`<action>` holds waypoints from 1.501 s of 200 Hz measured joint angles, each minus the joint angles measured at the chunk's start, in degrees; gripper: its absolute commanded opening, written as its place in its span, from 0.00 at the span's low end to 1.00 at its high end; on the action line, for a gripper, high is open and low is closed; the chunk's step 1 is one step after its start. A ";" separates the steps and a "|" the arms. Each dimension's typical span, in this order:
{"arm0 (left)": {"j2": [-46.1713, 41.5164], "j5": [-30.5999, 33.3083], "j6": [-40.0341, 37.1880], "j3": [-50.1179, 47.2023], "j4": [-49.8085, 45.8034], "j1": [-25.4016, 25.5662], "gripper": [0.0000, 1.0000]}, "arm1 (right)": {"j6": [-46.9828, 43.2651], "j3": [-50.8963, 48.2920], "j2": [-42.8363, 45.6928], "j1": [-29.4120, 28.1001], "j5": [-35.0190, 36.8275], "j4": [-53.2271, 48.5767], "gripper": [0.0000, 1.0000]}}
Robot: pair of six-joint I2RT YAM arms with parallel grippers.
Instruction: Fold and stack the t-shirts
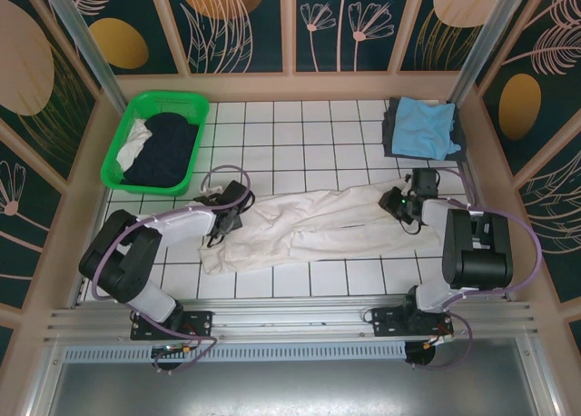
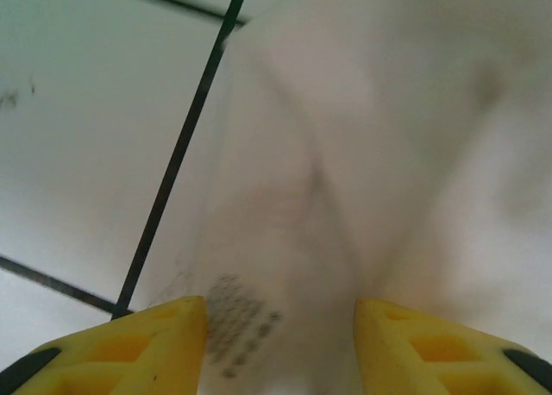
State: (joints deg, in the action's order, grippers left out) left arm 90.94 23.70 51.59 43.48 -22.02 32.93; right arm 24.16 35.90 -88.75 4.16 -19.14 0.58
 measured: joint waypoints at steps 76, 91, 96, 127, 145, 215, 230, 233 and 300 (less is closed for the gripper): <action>-0.02 -2.73 2.36 -0.17 2.29 -0.07 0.33 | 0.66 -1.95 6.84 1.01 -0.26 -3.15 0.25; 0.11 -4.33 1.07 2.69 0.11 0.17 0.35 | 0.83 -1.88 8.52 0.26 -0.24 -3.15 0.26; 0.42 -4.61 0.44 4.07 -0.59 0.28 0.35 | 0.87 -1.84 8.79 -0.15 -0.26 -3.08 0.26; 6.14 -5.05 -3.54 16.28 -1.97 0.46 0.36 | 1.27 -0.90 7.15 -2.84 -0.28 -2.89 0.26; 11.52 -5.01 -6.23 21.90 -2.51 0.46 0.33 | 1.29 0.22 3.69 -3.34 -0.31 -2.45 0.25; 16.57 -3.56 -9.33 20.59 -2.95 0.20 0.30 | 1.31 1.09 -0.57 -2.71 0.15 -0.52 0.25; 15.04 -2.86 -8.52 18.05 -0.48 -0.15 0.31 | 1.31 1.05 -0.57 -1.95 0.15 -0.52 0.24; 14.71 -2.80 -8.41 17.46 -0.15 -0.26 0.32 | 1.31 1.03 -0.57 -1.79 0.15 -0.50 0.24; 9.40 -1.53 -3.10 9.38 4.66 -2.40 0.64 | 1.53 -0.81 0.44 0.92 -1.53 0.63 0.22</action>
State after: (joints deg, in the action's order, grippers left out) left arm 100.33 22.17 48.49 52.86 -17.37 30.52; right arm 25.69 35.09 -88.31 5.08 -20.67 1.21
